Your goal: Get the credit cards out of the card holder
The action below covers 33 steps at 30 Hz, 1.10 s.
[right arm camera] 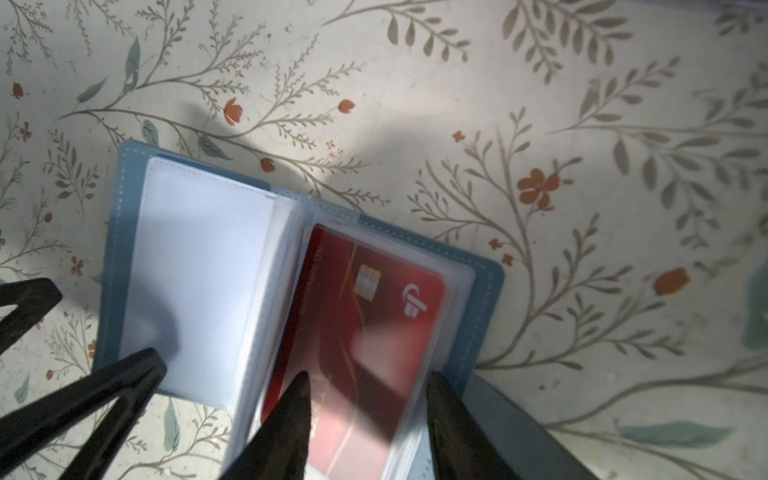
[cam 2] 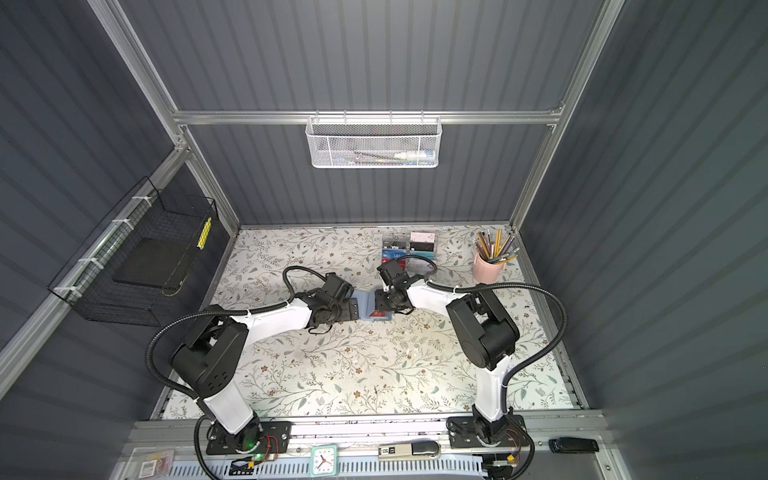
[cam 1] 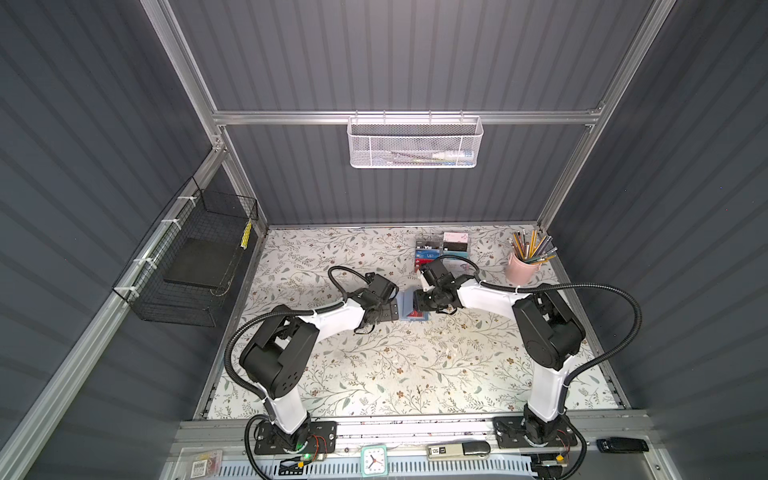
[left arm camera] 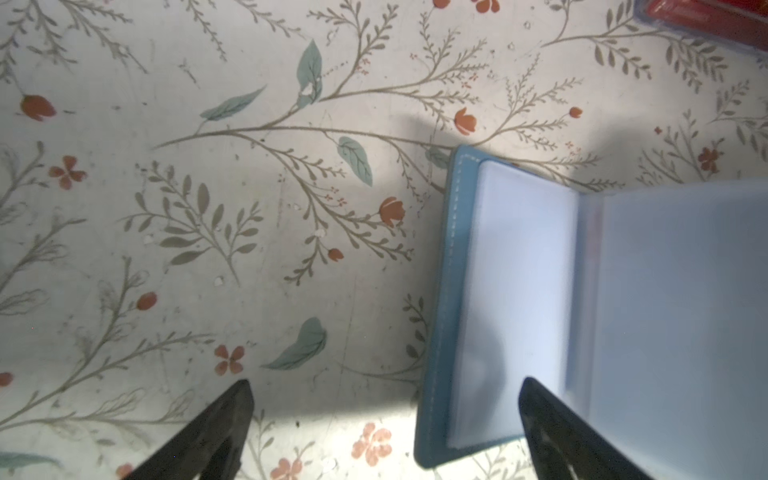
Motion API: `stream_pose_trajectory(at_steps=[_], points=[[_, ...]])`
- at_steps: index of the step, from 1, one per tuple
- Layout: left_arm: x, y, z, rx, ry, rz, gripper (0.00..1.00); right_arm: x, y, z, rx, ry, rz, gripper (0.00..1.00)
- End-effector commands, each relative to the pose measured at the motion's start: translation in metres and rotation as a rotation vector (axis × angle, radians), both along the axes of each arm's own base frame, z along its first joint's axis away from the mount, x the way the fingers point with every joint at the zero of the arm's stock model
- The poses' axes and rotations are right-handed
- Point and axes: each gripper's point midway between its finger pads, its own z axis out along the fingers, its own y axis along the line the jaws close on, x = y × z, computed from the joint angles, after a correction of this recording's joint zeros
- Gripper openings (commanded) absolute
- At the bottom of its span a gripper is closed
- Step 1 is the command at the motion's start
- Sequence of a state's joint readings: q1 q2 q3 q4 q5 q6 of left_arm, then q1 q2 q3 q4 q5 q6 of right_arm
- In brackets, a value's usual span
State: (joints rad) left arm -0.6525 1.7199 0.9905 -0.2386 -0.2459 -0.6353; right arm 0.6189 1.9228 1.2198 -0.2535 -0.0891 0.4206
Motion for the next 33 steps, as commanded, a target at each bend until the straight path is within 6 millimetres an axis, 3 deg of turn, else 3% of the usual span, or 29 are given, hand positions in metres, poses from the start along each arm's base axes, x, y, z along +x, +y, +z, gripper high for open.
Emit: stream_pose_trajectory(at_steps=[1,14,21,33], points=[[-0.002,0.006,0.008,-0.041,-0.003,0.010,1.00,-0.001,0.008,0.009,0.009,-0.021,0.020,0.48],[-0.006,0.017,0.005,-0.101,0.017,0.034,1.00,0.002,0.005,0.021,-0.083,-0.103,0.027,0.55],[-0.008,0.026,0.008,-0.101,0.011,0.047,1.00,0.007,0.014,0.027,-0.115,-0.139,0.039,0.59],[-0.011,0.032,0.004,-0.104,0.020,0.058,1.00,0.007,0.025,0.019,-0.140,-0.129,0.064,0.62]])
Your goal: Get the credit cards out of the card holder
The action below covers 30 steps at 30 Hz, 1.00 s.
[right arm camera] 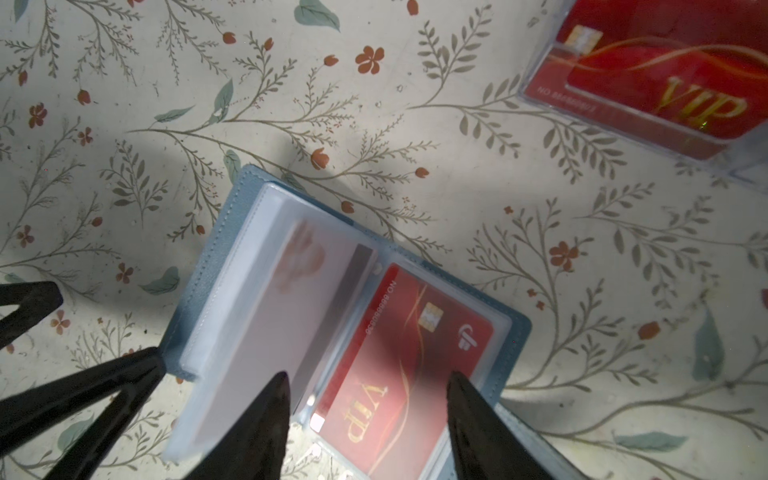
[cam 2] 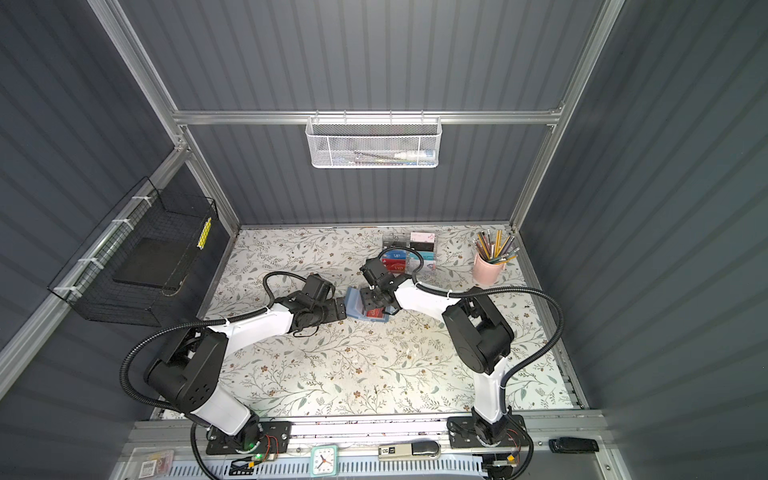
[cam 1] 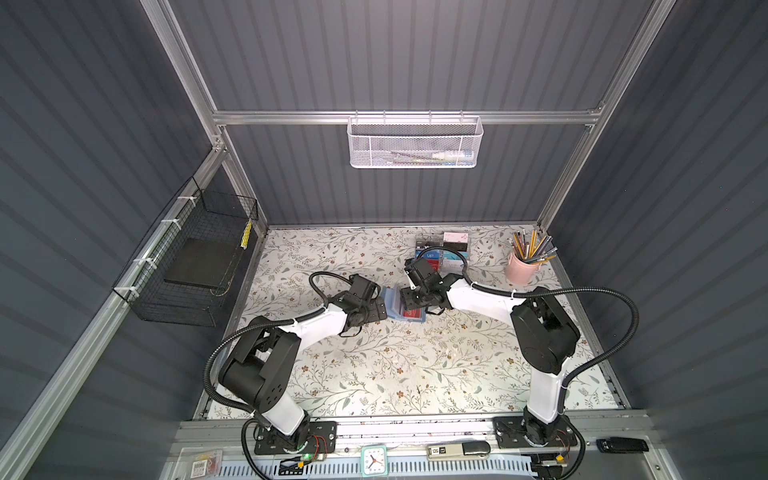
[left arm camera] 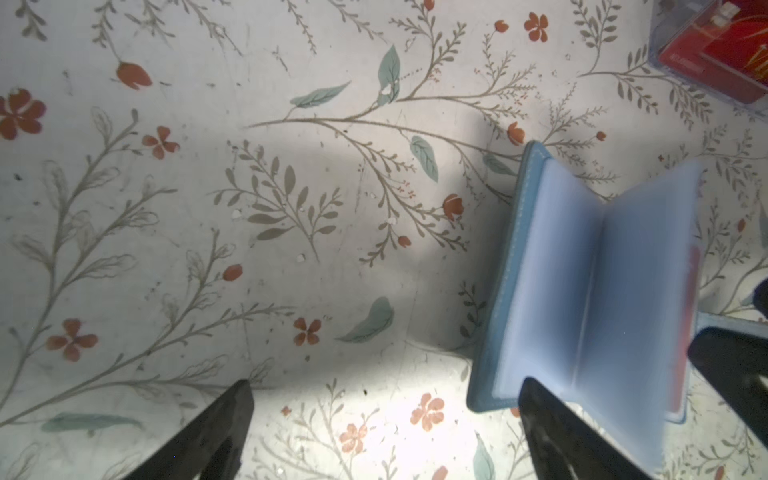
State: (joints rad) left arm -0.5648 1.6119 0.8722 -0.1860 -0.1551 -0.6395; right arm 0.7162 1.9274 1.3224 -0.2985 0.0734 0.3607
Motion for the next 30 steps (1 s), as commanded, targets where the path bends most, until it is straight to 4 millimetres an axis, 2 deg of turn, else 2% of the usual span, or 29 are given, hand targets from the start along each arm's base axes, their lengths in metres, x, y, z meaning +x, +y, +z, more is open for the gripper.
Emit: stream_pose_trajectory(at_steps=[1,7,13,20,25,30], points=[[-0.004,0.005,0.001,-0.016,0.008,0.015,1.00,0.000,-0.003,-0.010,-0.041,0.016,0.000,0.62],[-0.005,0.005,0.004,-0.036,0.002,0.014,1.00,-0.002,-0.003,-0.007,-0.032,0.019,0.004,0.64],[0.000,-0.012,0.019,-0.136,-0.031,-0.033,1.00,-0.007,-0.012,0.016,0.020,-0.012,-0.012,0.67],[0.011,-0.043,0.045,-0.280,-0.062,-0.098,1.00,-0.013,-0.028,0.024,0.218,0.068,-0.062,0.64],[0.021,-0.074,0.055,-0.444,-0.039,-0.133,1.00,-0.019,-0.017,0.026,0.338,0.120,-0.043,0.62],[0.036,-0.088,0.063,-0.513,-0.040,-0.122,1.00,-0.023,-0.005,0.019,0.408,0.174,-0.032,0.60]])
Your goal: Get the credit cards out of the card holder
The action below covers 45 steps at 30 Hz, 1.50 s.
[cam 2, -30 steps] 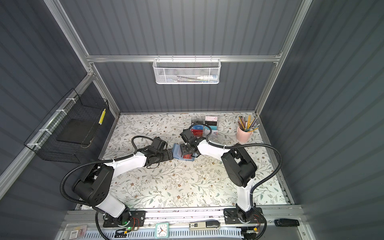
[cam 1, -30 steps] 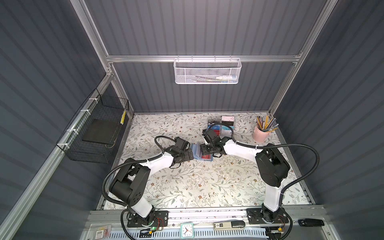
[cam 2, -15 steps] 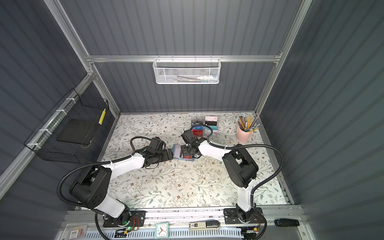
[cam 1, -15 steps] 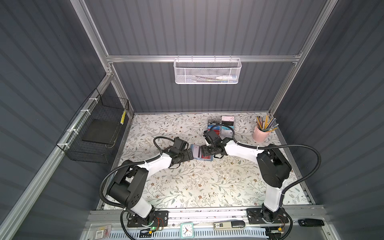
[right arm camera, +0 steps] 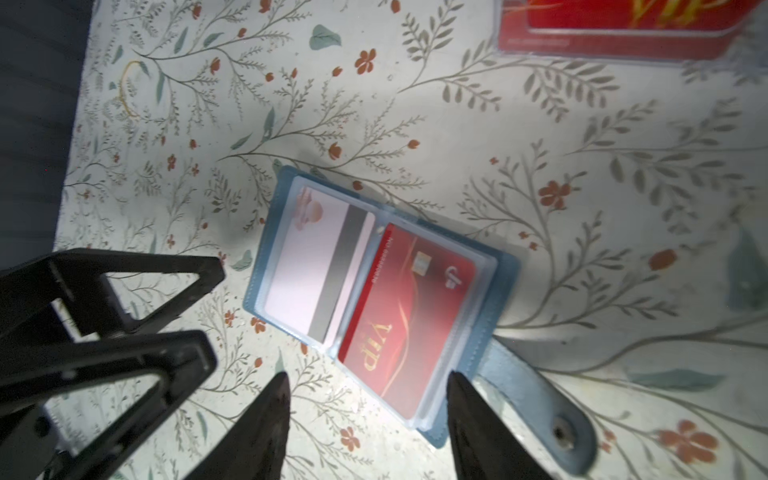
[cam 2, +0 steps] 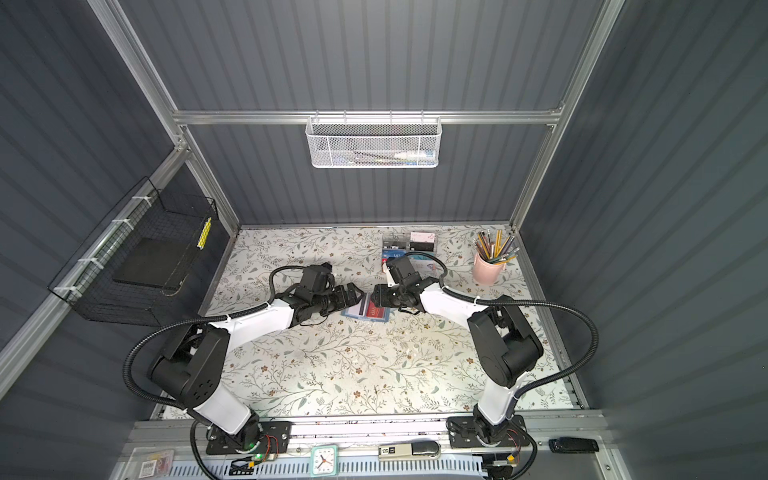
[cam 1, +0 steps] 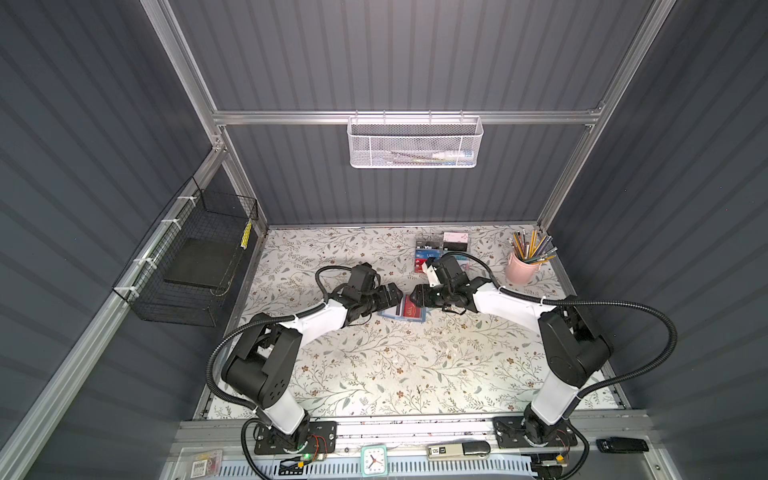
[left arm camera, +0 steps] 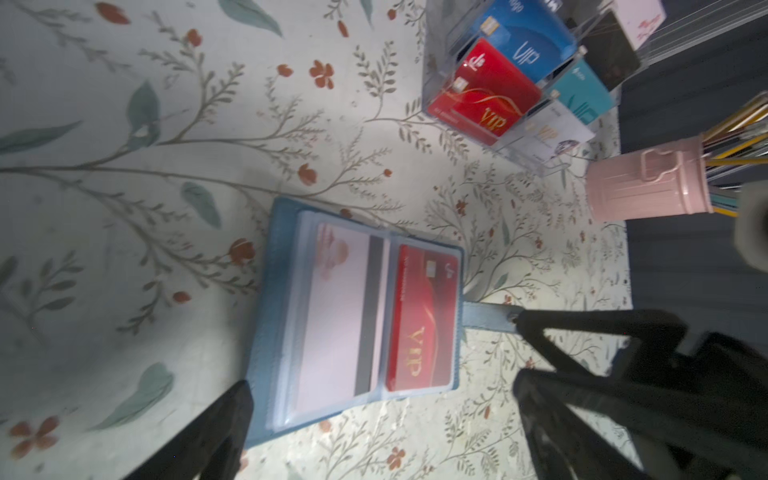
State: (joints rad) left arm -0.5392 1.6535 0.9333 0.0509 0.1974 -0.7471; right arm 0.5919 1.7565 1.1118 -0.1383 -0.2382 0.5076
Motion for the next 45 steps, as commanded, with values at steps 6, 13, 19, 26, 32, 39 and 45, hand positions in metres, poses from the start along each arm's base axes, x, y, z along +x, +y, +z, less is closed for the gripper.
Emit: stream_pose_trajectory(at_steps=[6,13,19,26,32,39,45], points=[[0.025,-0.014,-0.004,-0.159,0.069,0.038,1.00,-0.011,0.021,-0.011,0.117,0.088,0.036,0.57],[0.028,-0.005,-0.025,-0.256,0.133,0.079,1.00,-0.012,0.025,-0.020,0.150,0.129,0.021,0.54],[0.027,-0.007,-0.037,-0.293,0.165,0.086,1.00,-0.014,0.032,-0.029,0.184,0.172,0.024,0.49],[0.020,-0.003,-0.051,-0.306,0.192,0.101,1.00,-0.011,0.033,-0.037,0.186,0.184,0.014,0.45],[0.011,0.001,-0.056,-0.321,0.207,0.109,1.00,-0.009,0.036,-0.046,0.199,0.205,0.005,0.42],[0.000,0.006,-0.068,-0.336,0.227,0.123,1.00,-0.006,0.034,-0.052,0.196,0.216,-0.013,0.41],[-0.006,0.009,-0.072,-0.353,0.230,0.141,1.00,-0.004,0.035,-0.059,0.196,0.233,-0.021,0.40]])
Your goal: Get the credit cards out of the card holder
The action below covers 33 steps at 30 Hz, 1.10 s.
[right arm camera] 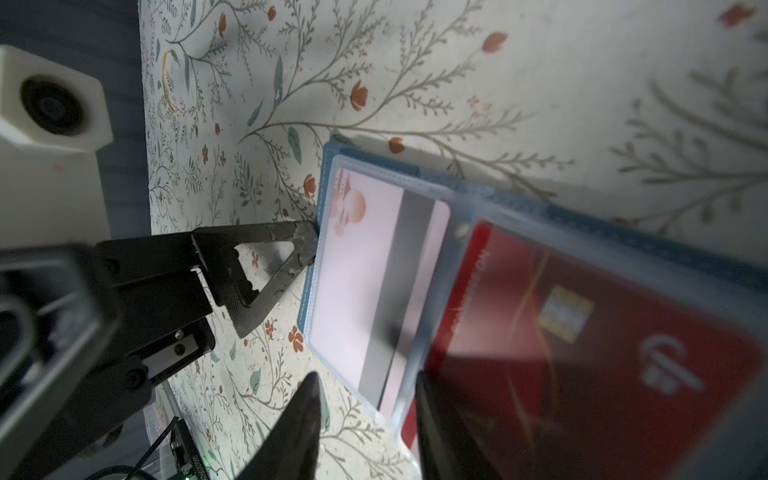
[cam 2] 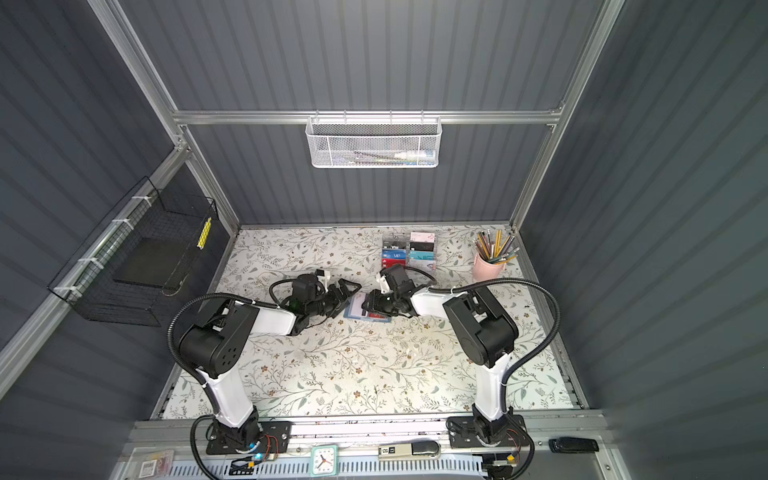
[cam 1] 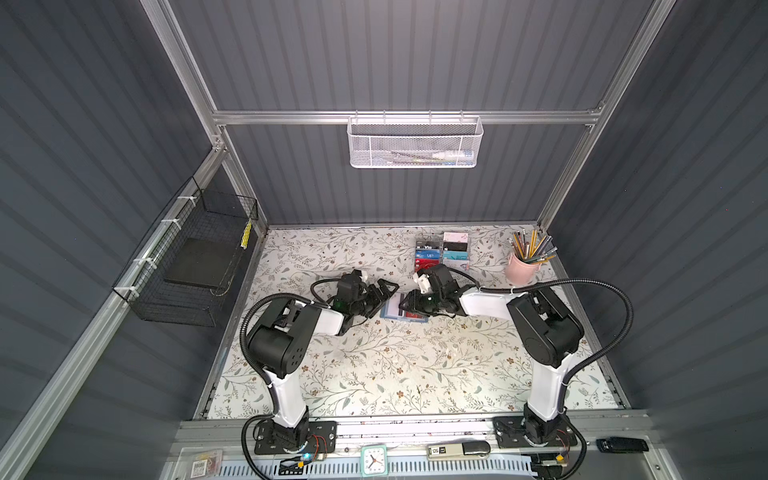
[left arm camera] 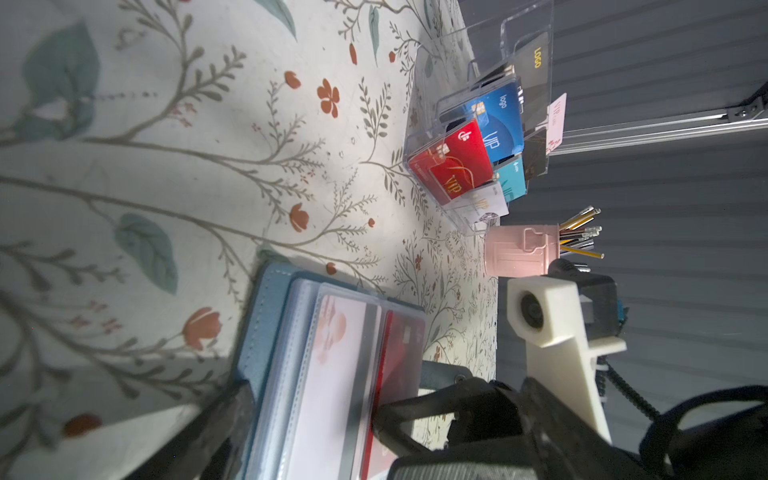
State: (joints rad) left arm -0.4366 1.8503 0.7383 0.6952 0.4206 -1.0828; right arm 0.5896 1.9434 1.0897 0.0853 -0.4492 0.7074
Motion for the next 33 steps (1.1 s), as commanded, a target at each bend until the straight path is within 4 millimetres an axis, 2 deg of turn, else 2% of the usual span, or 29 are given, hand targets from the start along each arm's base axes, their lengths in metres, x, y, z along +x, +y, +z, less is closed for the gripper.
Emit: stream_pose_trajectory(at_steps=[1,11,20,29,33], points=[[-0.029,0.009,-0.040,0.030,0.170,-0.001,1.00,0.001,-0.002,-0.013,-0.010,0.036,-0.009,0.40],[-0.027,0.006,0.003,0.020,0.112,-0.026,1.00,0.003,-0.009,-0.021,-0.057,0.034,-0.035,0.38],[-0.025,0.004,0.014,0.000,0.093,-0.023,1.00,0.004,-0.009,-0.022,-0.057,0.033,-0.034,0.38],[-0.026,-0.004,0.047,-0.077,0.059,-0.048,1.00,0.002,-0.006,-0.023,-0.042,0.041,-0.024,0.36],[-0.021,-0.012,0.046,-0.082,0.064,-0.061,1.00,0.001,-0.006,-0.024,-0.040,0.047,-0.023,0.36]])
